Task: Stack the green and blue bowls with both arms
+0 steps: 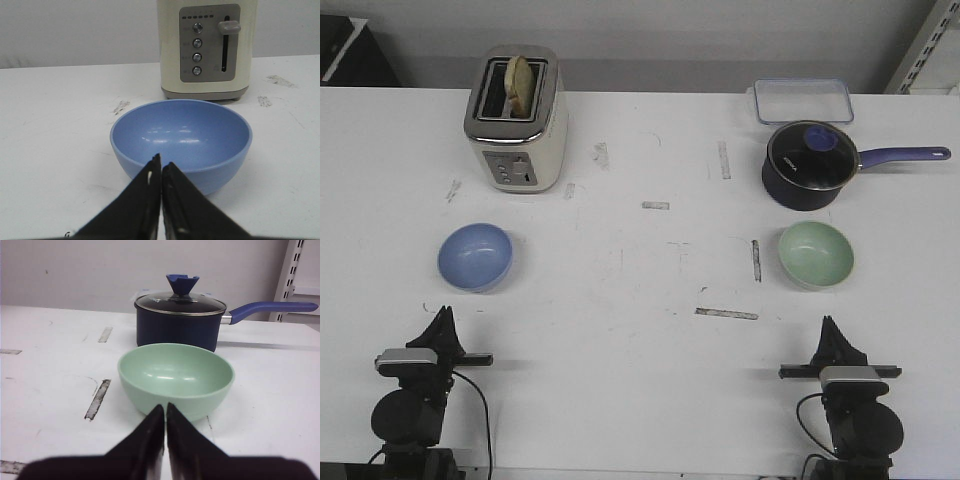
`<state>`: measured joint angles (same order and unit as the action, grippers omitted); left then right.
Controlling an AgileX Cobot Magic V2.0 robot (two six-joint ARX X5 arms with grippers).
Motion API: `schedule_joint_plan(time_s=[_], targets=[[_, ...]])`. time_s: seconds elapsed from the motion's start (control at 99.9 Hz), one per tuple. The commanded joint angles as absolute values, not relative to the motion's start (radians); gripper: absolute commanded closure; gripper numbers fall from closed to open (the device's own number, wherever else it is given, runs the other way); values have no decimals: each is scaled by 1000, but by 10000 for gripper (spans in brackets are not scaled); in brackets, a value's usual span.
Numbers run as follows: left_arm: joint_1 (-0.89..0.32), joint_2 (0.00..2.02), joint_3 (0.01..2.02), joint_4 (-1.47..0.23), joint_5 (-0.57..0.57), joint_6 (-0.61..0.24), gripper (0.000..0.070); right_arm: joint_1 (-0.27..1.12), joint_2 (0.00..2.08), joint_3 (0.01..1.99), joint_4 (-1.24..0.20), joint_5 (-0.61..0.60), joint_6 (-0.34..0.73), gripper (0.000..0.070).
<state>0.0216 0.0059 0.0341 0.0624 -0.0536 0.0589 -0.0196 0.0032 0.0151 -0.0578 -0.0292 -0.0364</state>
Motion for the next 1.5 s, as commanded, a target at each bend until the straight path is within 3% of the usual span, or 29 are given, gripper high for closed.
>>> schedule_joint_plan(time_s=[0.0,1.051,1.222,1.352,1.492], targets=[[22,4,13,77,-52,60,699,-19,1,13,-46,-27,-24,697],[21,4,13,76,-52,60,699,-19,1,13,-44,-25,-23,697],[22,4,13,76,-52,60,699,-20,1,16,33,-22,-22,697],[22,4,13,76,-52,60,699,-20,1,79,120,7,-23,697],[22,4,13,76,-52,60,699,-20,42,240,111,80,-23,697]])
